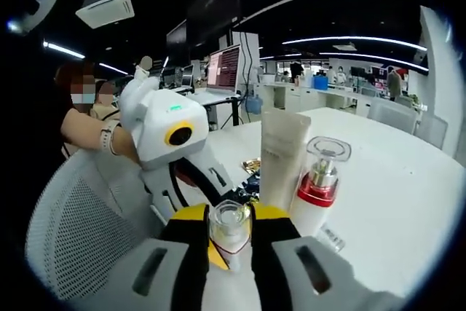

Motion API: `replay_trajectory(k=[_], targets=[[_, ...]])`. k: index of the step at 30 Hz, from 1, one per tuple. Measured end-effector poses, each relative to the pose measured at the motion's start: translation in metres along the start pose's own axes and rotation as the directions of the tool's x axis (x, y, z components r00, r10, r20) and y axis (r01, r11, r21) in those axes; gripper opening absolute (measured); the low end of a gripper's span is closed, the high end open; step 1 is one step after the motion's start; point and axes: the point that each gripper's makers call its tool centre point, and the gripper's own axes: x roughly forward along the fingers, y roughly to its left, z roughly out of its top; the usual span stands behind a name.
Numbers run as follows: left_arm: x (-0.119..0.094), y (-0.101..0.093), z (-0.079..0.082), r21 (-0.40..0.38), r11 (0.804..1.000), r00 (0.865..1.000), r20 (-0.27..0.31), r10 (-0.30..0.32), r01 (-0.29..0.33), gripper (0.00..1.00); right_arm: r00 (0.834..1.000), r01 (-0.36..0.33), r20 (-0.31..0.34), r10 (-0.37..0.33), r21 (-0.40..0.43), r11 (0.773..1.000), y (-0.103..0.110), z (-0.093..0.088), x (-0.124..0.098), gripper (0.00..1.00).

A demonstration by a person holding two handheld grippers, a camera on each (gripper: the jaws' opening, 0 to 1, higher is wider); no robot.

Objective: Arrange the skincare products in the storage area until every visible bottle or jar stands upright without overlapping.

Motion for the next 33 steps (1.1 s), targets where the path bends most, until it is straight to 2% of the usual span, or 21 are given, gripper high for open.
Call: replay_trajectory(k=[4,9,17,20,24,27,33], targets=[[-0.006,0.006,-0.007,0.016,0.999,0.998,-0.043,0.039,-0.039,0.24,1.000,0.028,0.003,-0.028,0.031,0.999,-0.006,0.000,0.001,0.20],[-0.009,0.010,-0.006,0.001,0.998,0.997,-0.045,0.062,-0.062,0.26,0.999,0.050,0.003,-0.051,0.028,0.998,-0.008,0.001,0.002,0.21],[-0.008,0.007,-0.012,0.020,0.998,0.995,-0.080,0.061,-0.060,0.28,0.998,0.065,-0.002,-0.065,0.022,0.998,-0.006,0.000,0.002,0.22],[-0.008,0.008,-0.012,0.017,0.997,0.994,-0.086,0.073,-0.072,0.28,0.998,0.059,-0.015,-0.058,0.030,0.998,-0.005,-0.002,0.000,0.28],[-0.008,0.012,-0.012,-0.007,0.996,0.992,-0.087,0.093,-0.094,0.29,0.998,0.060,-0.031,-0.060,0.021,0.998,-0.006,-0.007,-0.005,0.29],[-0.009,0.013,-0.013,-0.003,0.995,0.991,-0.095,0.096,-0.097,0.28,0.997,0.049,-0.058,-0.047,0.027,0.998,-0.006,-0.015,-0.010,0.28],[-0.010,0.016,-0.015,-0.005,0.994,0.989,-0.101,0.107,-0.109,0.26,0.983,0.062,-0.176,-0.057,0.027,0.998,-0.012,-0.042,-0.014,0.23]])
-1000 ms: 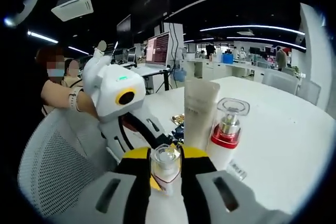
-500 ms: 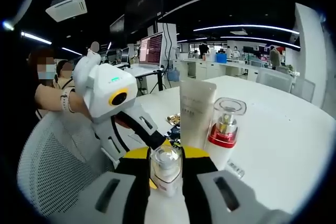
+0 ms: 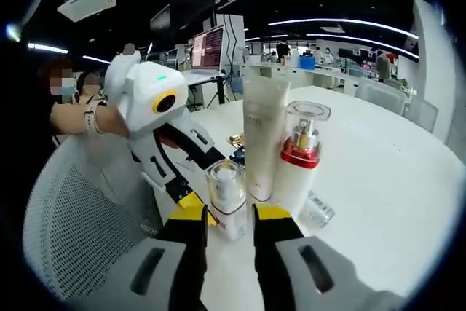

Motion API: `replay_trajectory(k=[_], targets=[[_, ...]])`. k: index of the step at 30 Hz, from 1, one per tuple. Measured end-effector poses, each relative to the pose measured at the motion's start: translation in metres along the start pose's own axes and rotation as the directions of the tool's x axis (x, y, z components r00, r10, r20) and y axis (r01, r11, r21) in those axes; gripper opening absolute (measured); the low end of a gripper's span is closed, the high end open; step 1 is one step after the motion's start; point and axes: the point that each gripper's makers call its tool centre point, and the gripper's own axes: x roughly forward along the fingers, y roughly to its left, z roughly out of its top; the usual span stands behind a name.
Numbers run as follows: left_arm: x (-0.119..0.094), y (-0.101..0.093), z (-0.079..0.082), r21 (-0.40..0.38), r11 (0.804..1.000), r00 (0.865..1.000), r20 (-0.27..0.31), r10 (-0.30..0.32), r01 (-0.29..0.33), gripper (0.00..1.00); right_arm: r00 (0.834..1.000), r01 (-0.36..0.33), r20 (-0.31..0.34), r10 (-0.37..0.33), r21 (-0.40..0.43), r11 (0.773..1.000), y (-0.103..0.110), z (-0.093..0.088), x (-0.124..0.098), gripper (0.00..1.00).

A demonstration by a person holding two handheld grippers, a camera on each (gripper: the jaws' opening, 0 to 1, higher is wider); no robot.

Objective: Arrange the skincare products in the storage area until every visible bottle or jar stands upright without overlapping.

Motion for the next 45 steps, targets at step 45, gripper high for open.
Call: replay_trajectory(k=[45], targets=[[0.002,0.020,-0.008,-0.048,0.997,0.998,-0.025,0.066,-0.067,0.10,0.982,-0.033,-0.186,0.014,-0.099,0.995,-0.013,-0.025,0.051,0.10]])
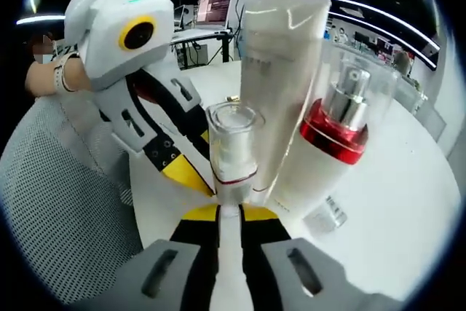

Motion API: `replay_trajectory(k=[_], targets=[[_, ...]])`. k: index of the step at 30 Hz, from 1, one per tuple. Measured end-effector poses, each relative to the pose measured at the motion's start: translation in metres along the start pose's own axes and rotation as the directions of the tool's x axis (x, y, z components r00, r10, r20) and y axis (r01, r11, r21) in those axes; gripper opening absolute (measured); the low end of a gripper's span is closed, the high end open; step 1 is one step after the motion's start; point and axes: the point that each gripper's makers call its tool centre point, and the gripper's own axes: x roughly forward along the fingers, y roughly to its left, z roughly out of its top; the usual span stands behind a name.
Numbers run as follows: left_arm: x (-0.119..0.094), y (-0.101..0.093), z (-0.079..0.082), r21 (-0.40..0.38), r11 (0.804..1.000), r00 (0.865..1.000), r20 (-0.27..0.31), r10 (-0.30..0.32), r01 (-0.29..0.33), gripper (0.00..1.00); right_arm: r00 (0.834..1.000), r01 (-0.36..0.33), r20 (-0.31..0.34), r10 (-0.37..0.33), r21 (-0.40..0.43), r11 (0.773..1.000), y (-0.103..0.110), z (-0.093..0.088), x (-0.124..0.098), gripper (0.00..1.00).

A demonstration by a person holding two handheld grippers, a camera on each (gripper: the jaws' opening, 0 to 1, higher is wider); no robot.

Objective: Arrange the skincare products in the storage area until every visible bottle or jar stands upright without overlapping.

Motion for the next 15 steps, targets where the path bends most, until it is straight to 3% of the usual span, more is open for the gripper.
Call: replay_trajectory(k=[7,11,15], targets=[[-0.001,0.004,-0.002,-0.005,1.000,1.000,-0.005,0.014,-0.014,0.13,1.000,0.016,-0.009,-0.016,0.006,1.000,-0.010,-0.010,-0.011,0.12],[-0.001,0.004,-0.002,-0.006,1.000,1.000,-0.006,0.014,-0.014,0.13,0.998,0.057,-0.006,-0.057,0.049,0.997,-0.030,-0.024,-0.025,0.14],[-0.001,0.004,-0.002,-0.006,1.000,1.000,-0.005,0.013,-0.013,0.12,0.997,0.058,0.043,-0.061,0.062,0.996,-0.045,-0.026,-0.035,0.23]])
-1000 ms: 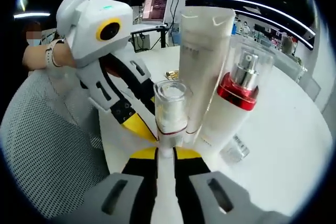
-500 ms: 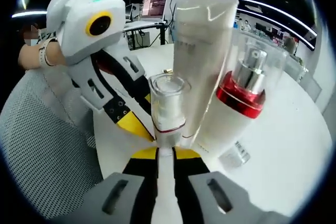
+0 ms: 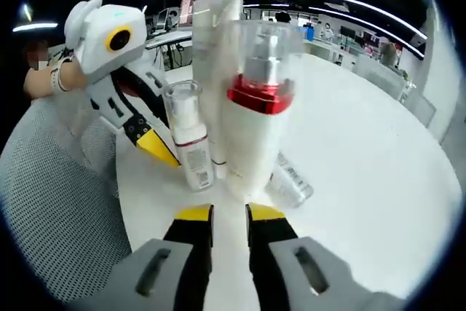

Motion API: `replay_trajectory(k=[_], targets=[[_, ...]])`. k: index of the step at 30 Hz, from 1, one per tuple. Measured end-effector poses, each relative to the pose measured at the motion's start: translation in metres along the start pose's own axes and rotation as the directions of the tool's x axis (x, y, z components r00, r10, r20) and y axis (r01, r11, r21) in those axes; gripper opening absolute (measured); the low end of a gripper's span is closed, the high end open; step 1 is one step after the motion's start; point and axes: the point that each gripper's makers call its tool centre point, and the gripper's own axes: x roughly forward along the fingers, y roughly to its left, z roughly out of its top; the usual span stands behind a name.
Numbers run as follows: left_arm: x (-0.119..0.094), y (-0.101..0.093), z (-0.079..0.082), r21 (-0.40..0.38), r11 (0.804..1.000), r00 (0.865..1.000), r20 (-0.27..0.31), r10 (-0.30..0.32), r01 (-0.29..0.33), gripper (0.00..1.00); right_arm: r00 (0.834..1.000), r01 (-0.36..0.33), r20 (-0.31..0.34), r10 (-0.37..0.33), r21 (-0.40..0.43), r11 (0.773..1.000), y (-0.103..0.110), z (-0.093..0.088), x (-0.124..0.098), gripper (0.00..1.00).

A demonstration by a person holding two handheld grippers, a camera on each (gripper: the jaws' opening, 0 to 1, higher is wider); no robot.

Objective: Arrange the skincare products in the storage area until every visible bottle or jar stands upright without overlapping.

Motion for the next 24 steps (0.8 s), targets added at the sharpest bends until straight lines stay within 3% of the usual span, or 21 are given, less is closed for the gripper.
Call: replay_trajectory(k=[6,9,14,16,20,23,24], targets=[[0.000,0.000,-0.001,-0.012,1.000,1.000,-0.002,0.000,0.000,0.12,0.987,-0.056,0.148,0.063,-0.054,0.997,-0.012,0.024,-0.003,0.30],[0.000,0.001,-0.001,-0.029,1.000,1.000,0.000,-0.001,0.001,0.13,0.969,-0.115,0.213,0.124,-0.057,0.992,-0.010,0.035,-0.001,0.35],[0.000,0.001,0.000,-0.031,1.000,1.000,0.006,0.000,0.000,0.13,0.948,-0.195,0.238,0.213,-0.097,0.976,-0.008,0.041,0.007,0.41],[0.000,0.000,0.000,-0.033,0.999,1.000,0.008,-0.003,0.003,0.13,0.932,-0.247,0.235,0.275,-0.142,0.959,-0.004,0.043,0.011,0.41],[0.000,0.000,0.000,-0.029,1.000,1.000,0.009,-0.007,0.007,0.13,0.912,-0.288,0.253,0.322,-0.165,0.943,-0.004,0.049,0.017,0.39],[0.000,0.000,0.000,-0.034,0.999,1.000,0.010,-0.007,0.007,0.13,0.906,-0.296,0.257,0.337,-0.186,0.937,-0.005,0.051,0.019,0.36],[0.000,0.001,0.000,-0.037,0.999,1.000,0.008,-0.005,0.005,0.13,0.895,-0.316,0.264,0.358,-0.189,0.930,-0.004,0.054,0.020,0.35]])
